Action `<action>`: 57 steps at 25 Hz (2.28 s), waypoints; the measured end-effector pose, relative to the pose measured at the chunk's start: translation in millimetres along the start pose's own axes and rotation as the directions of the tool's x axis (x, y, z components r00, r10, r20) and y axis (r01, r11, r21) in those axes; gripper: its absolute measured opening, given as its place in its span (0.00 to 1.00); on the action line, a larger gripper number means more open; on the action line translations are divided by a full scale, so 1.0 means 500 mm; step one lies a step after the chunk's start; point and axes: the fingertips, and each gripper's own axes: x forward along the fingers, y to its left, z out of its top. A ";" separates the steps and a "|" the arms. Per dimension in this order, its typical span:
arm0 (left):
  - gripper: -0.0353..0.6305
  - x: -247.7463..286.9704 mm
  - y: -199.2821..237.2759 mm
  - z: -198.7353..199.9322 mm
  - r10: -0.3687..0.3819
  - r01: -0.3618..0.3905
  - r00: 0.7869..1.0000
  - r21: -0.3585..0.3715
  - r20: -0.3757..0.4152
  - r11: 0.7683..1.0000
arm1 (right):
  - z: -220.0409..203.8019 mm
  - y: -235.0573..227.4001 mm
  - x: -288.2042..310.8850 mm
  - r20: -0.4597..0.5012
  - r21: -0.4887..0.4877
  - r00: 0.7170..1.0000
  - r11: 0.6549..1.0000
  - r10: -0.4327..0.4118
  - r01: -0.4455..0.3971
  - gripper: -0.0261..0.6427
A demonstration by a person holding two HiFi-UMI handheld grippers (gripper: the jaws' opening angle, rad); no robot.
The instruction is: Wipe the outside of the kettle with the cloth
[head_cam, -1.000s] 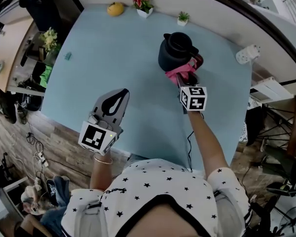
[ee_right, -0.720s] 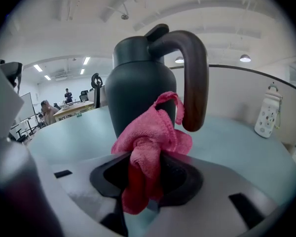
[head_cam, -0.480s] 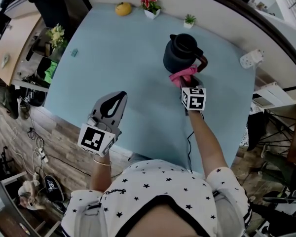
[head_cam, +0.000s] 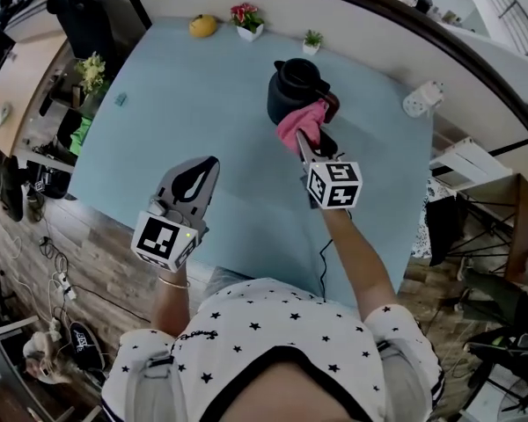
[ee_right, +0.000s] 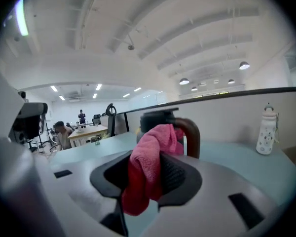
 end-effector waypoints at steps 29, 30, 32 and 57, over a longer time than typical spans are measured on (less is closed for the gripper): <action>0.10 0.007 0.213 -0.017 -0.215 0.215 0.977 -0.001 0.003 0.977 | -0.005 -0.003 0.081 -0.006 0.034 0.921 0.920 -0.390 0.390 0.26; 0.10 0.008 0.218 -0.018 -0.215 0.215 0.977 -0.002 0.004 0.977 | -0.019 -0.004 0.084 -0.025 0.046 0.919 0.918 -0.394 0.394 0.26; 0.10 0.008 0.227 -0.019 -0.212 0.212 0.977 -0.004 0.005 0.977 | -0.046 -0.007 0.092 -0.063 0.063 0.914 0.912 -0.401 0.404 0.26; 0.10 -0.022 0.268 -0.045 -0.153 0.154 0.988 -0.057 0.023 0.987 | -0.151 0.047 0.135 -0.232 0.056 0.916 0.936 -0.326 0.347 0.26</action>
